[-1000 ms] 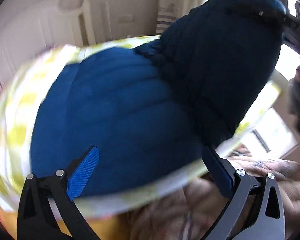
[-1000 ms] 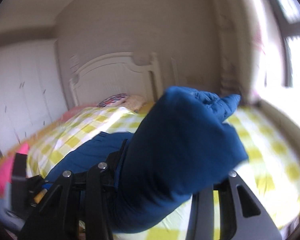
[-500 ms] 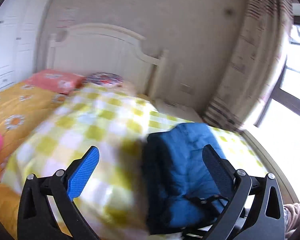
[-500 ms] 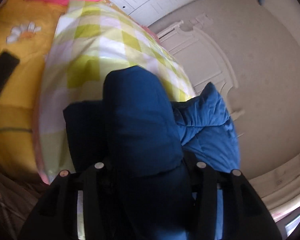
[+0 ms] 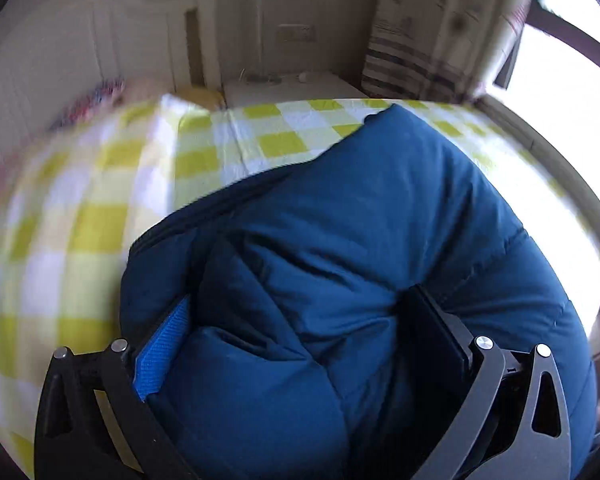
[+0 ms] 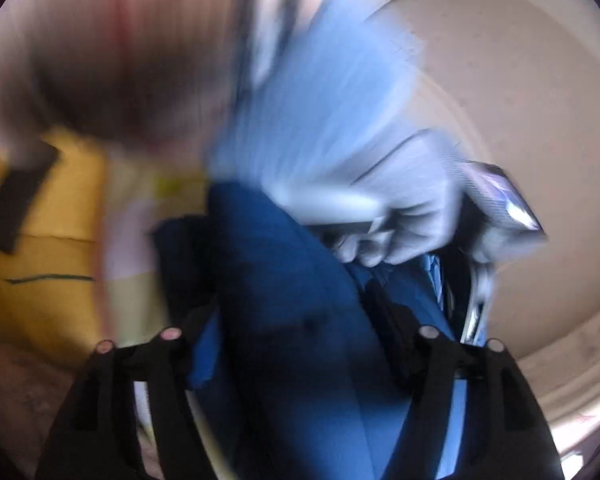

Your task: Fold large clothes

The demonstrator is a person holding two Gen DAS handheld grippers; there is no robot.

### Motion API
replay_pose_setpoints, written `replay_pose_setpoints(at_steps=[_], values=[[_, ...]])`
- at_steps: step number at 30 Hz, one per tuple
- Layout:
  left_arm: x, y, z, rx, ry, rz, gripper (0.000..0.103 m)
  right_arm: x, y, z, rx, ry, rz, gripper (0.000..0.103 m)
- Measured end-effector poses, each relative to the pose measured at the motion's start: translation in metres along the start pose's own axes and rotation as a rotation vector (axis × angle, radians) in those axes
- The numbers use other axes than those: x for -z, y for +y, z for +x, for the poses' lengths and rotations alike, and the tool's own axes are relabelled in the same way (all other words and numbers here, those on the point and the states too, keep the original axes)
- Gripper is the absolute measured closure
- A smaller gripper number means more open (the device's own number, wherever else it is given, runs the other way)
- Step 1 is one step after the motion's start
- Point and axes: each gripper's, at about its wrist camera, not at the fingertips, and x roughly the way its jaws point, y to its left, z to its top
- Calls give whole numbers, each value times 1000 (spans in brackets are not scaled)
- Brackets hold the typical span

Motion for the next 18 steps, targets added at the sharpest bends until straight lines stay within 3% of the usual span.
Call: replay_pose_setpoints(at_steps=[2,3,6,9,11,13,18], values=[[6,4,-2,-25,-20,-15,4,11,-28,-34,-110,-85,129,37],[10,6,-3,-32,-31,-23,4,17,-42,-45,-125,-113,173,37],[12,6,-2,-38,-47,-36,4,43,-108,-72,-63,-176,357,37],[12,7,0,-37,-55,-38,4,72,-178,-70,-22,-182,553,42],[11,13,-2,-28,-61,-47,4,92,-229,-53,0,-163,696,54],[10,15,-8,-29,-71,-54,4,102,-258,-26,4,-124,748,69],[10,19,-8,-27,-86,-67,4,102,-290,67,-50,6,766,75]])
